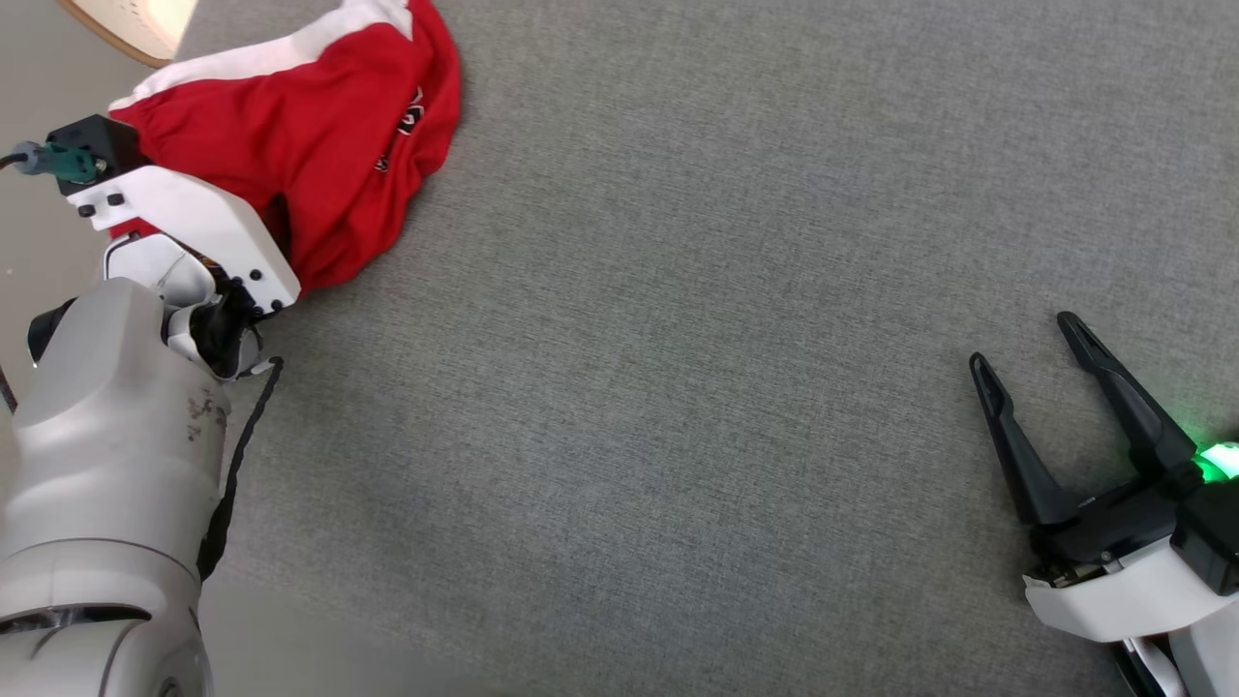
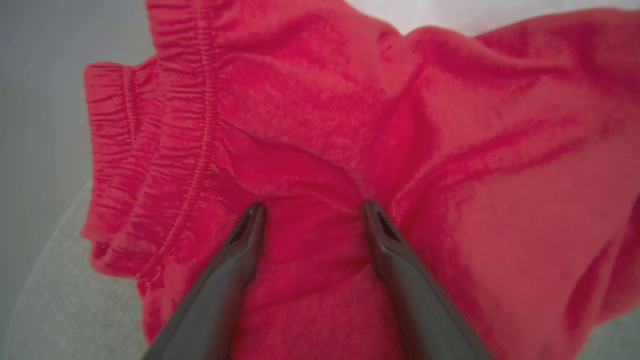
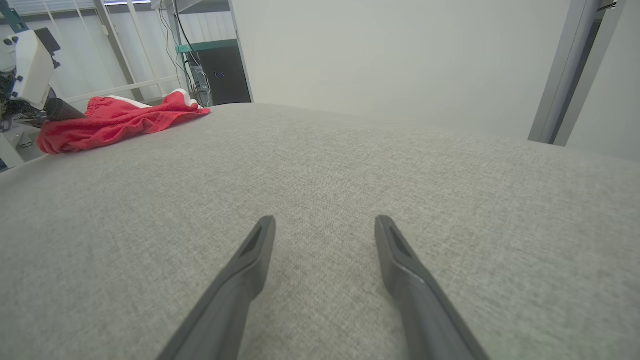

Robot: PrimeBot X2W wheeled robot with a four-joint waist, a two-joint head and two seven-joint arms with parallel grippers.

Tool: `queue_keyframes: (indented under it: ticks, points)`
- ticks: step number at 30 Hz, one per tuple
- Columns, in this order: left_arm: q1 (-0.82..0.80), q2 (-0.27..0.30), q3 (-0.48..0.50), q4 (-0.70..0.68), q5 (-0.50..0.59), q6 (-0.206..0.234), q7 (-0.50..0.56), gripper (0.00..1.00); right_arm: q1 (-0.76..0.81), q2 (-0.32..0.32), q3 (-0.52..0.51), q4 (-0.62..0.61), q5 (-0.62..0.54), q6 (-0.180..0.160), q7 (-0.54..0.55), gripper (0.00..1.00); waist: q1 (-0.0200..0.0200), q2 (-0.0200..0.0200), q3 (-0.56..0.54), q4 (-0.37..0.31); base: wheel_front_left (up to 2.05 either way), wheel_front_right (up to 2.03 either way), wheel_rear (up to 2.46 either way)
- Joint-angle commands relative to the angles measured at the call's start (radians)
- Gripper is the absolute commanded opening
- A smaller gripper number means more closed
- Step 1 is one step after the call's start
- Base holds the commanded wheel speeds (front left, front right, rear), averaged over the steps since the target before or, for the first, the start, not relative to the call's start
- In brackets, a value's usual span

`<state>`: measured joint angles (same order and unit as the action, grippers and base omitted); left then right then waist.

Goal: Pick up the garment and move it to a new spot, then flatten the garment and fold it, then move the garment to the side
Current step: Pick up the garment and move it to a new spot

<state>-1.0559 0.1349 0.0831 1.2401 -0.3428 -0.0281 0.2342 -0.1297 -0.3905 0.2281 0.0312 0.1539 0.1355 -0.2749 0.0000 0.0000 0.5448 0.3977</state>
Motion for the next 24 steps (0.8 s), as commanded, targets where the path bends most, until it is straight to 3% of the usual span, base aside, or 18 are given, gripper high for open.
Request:
queue_keyframes:
  ticks: [1,2,3,4,5,15,24]
  points:
    - [-0.003,0.006,0.005,0.016,-0.011,-0.007,0.02,1.0,0.013,-0.024,-0.03,0.091,-0.003,-0.009,0.021,1.0,0.0,0.0,0.022,-0.02,0.0,0.0,0.0]
    - [0.005,0.006,0.011,0.023,-0.017,-0.003,0.02,1.0,0.012,-0.023,-0.033,0.091,-0.003,-0.009,0.021,1.0,0.0,0.0,0.025,-0.021,0.0,0.0,0.0]
    - [0.013,0.007,0.013,0.027,-0.019,0.003,0.011,0.65,0.009,-0.022,-0.037,0.089,-0.005,-0.01,0.021,1.0,0.0,0.0,0.027,-0.023,0.0,0.0,0.0]
    - [0.019,0.011,0.014,0.029,-0.022,0.008,-0.005,0.13,0.005,-0.021,-0.04,0.088,-0.005,-0.01,0.021,1.0,0.0,0.0,0.028,-0.024,0.0,0.0,0.0]
    - [0.026,0.014,0.014,0.031,-0.022,0.01,-0.02,0.0,0.0,-0.021,-0.042,0.089,-0.005,-0.01,0.021,1.0,0.0,0.0,0.028,-0.025,0.0,0.0,0.0]
    - [0.063,0.037,0.043,-0.015,-0.07,-0.078,-0.333,0.0,-0.005,0.043,-0.011,0.086,0.0,-0.006,0.015,1.0,0.0,0.0,-0.097,-0.028,0.0,0.0,0.0]
    - [0.128,0.077,0.005,-0.132,-0.054,-0.101,-0.494,0.0,-0.005,0.132,-0.014,0.098,0.006,-0.006,0.011,1.0,0.0,0.0,-0.266,-0.099,0.0,0.0,0.0]
